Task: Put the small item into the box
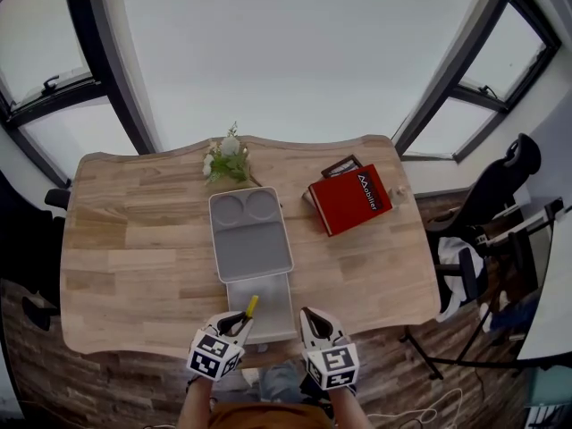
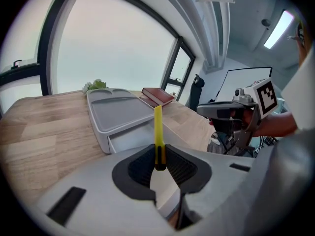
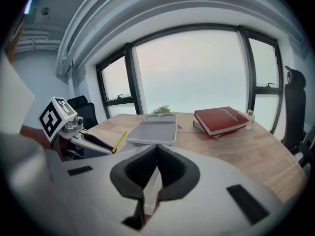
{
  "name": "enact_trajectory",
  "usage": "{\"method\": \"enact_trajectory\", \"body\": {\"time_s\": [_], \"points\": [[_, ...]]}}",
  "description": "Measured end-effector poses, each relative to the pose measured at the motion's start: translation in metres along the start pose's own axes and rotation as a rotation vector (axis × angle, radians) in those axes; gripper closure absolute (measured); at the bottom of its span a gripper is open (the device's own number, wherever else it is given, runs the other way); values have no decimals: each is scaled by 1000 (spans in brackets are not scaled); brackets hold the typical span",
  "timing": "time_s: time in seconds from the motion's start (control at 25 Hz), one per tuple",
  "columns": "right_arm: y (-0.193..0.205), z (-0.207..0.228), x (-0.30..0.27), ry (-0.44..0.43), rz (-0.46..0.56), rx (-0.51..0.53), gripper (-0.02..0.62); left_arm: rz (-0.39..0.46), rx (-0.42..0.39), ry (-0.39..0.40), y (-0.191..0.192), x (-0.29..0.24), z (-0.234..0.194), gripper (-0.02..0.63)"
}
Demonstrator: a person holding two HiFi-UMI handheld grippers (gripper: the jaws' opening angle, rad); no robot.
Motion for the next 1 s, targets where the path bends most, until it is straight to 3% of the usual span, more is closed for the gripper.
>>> {"method": "enact_trajectory", "body": {"time_s": [0.24, 0.68, 1.0], "points": [[8, 11, -7, 14, -28, -15, 591, -88, -8, -4, -2, -16, -6, 538], [7, 26, -25, 17, -49, -30, 591, -234, 60, 1, 3, -44, -15, 538], [11, 28, -38, -7, -68, -30, 591, -298, 59, -1, 3, -54, -18, 538]]}}
Point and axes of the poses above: the fingertips, and each gripper's own axes: x backward along the fingers, z to its right, y out of its underside, the point moved 7 cm from there along x, backward along the fingers, and after that the axes turned 13 degrees about y, right-handed, at the moved point
